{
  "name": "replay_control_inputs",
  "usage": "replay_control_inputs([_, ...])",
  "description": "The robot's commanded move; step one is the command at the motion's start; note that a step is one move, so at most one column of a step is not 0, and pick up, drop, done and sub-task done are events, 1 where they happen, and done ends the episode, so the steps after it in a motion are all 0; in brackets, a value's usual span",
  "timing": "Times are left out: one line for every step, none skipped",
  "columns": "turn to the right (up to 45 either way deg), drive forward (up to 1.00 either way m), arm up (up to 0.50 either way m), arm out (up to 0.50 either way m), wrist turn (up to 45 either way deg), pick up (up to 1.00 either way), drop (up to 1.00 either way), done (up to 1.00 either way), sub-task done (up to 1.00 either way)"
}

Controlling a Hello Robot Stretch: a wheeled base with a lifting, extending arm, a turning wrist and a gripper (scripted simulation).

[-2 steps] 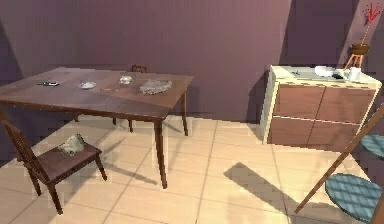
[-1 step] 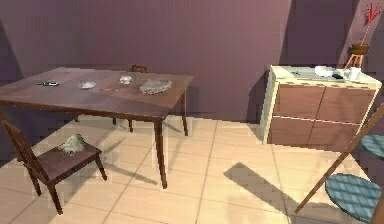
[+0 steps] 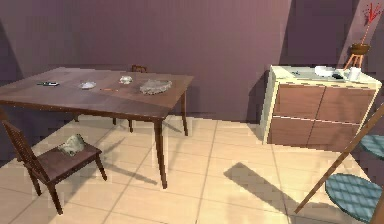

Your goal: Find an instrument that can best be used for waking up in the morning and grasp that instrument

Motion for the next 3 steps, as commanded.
replay_control_inputs([0.0,0.00,-0.30,0.00,0.0,0.00,0.00,0.00,0.00])
replay_control_inputs([0.0,0.00,0.00,0.00,0.0,1.00,0.00,0.00,0.00])
replay_control_inputs([0.0,0.00,0.10,0.00,0.0,0.00,0.00,0.00,0.00])
